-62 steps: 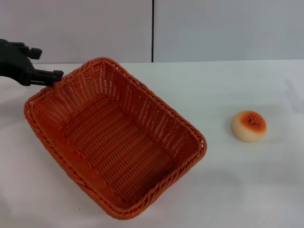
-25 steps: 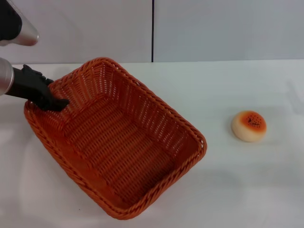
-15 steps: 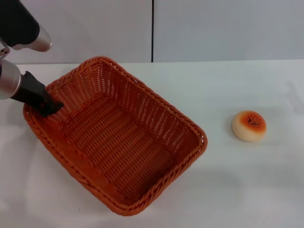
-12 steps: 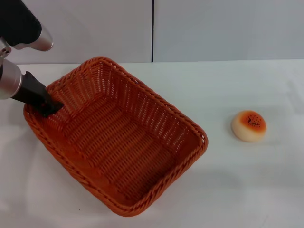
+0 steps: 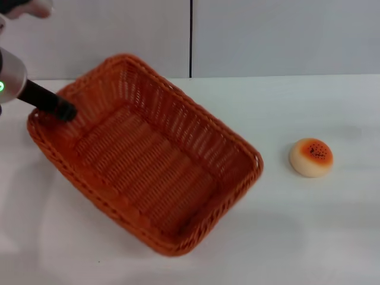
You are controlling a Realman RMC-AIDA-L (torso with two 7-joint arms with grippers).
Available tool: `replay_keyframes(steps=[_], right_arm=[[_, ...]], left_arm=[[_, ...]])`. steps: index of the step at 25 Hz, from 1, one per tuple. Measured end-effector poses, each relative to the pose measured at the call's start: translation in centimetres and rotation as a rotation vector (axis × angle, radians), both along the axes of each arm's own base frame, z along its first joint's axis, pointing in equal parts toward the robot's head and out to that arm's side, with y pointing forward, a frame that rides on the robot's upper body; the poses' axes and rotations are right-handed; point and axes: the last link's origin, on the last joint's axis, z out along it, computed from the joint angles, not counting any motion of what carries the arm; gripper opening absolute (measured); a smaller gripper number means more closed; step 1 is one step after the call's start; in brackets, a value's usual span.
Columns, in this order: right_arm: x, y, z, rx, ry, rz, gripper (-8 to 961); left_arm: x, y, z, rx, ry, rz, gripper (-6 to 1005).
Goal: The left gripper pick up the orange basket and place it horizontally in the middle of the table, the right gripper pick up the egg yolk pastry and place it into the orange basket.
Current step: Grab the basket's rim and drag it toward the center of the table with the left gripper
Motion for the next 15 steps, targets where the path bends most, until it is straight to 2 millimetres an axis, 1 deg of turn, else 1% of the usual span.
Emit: replay_keyframes(steps=[2, 3, 4, 5, 6, 7, 10, 11, 12, 14, 15], right_arm=[[0.1, 0.4, 1.3, 0.047, -0.016, -0.007, 641], [0.2, 0.5, 1.7, 0.064, -0.021, -0.012, 641], [0.5, 0.9, 2.9, 0.106, -0.036, -0.030, 641], [0.5, 0.9, 2.9, 0.106, -0.036, -0.030, 640], [0.7, 1.3, 4.1, 0.131, -0.065, -0.043, 640], [0.7, 1.3, 4.1, 0.131, -0.065, -0.043, 640], [1.1, 1.8, 6.0, 0.159, -0.131, -0.065, 640], [1.4, 1.9, 7.1, 0.173, -0.154, -0.083, 640], [1.4, 1.9, 7.1, 0.173, -0.154, -0.083, 640], [1.8, 1.9, 7.8, 0.184, -0.162, -0.097, 640], [1.9, 1.9, 8.1, 0.187, -0.162, -0.102, 640]], left_arm=[[0.5, 0.1, 0.8, 0.066, -0.014, 0.068, 226], [0.5, 0.1, 0.8, 0.066, -0.014, 0.068, 221], [0.5, 0.1, 0.8, 0.066, -0.014, 0.068, 215], [0.5, 0.1, 0.8, 0.066, -0.014, 0.068, 210], [0.9, 0.2, 1.3, 0.121, -0.050, 0.126, 204], [1.0, 0.1, 1.6, 0.139, -0.070, 0.155, 199], [0.9, 0.2, 1.9, 0.146, -0.084, 0.173, 187], [0.3, 0.1, 2.2, 0.153, -0.110, 0.219, 183], [-0.1, 0.1, 2.3, 0.157, -0.123, 0.239, 179], [-0.4, 0.1, 2.5, 0.162, -0.136, 0.259, 173], [-0.9, -0.1, 2.9, 0.176, -0.165, 0.287, 171]])
